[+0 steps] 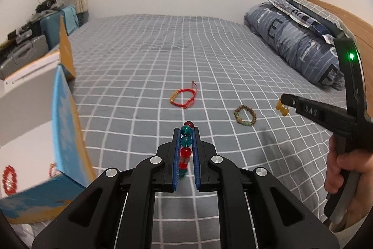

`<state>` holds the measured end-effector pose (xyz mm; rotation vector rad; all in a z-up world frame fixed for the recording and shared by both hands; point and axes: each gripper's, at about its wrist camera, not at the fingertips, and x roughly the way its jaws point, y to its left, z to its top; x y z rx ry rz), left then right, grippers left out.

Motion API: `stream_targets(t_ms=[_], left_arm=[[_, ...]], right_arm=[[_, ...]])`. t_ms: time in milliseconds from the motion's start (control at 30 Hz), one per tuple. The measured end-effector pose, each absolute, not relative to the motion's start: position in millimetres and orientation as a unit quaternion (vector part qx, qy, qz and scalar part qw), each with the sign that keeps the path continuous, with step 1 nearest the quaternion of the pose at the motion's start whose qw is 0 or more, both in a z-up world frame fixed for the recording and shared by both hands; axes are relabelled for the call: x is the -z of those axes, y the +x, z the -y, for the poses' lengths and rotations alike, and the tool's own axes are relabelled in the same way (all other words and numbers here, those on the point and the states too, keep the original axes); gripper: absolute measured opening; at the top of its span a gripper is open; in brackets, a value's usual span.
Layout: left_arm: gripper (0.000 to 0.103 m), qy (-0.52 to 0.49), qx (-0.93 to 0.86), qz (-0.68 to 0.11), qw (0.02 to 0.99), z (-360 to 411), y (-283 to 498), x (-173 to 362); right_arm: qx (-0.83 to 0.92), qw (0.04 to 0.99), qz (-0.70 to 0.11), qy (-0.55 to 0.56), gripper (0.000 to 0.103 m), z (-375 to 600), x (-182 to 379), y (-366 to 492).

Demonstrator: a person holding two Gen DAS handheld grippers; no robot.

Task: Organize jewelry
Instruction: 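Lift both bracelets and carry them over the open white box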

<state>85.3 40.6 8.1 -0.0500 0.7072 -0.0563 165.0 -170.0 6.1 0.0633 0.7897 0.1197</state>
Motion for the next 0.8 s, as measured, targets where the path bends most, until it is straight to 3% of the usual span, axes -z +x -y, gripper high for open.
stream_targets(t_ms=[800], left_arm=[[0.009,-0.023,-0.105,-0.303,0.947,-147,51,-89]], right_arm=[[-0.137,0.932,-0.335,-0.014,0.009,34,-70,149]])
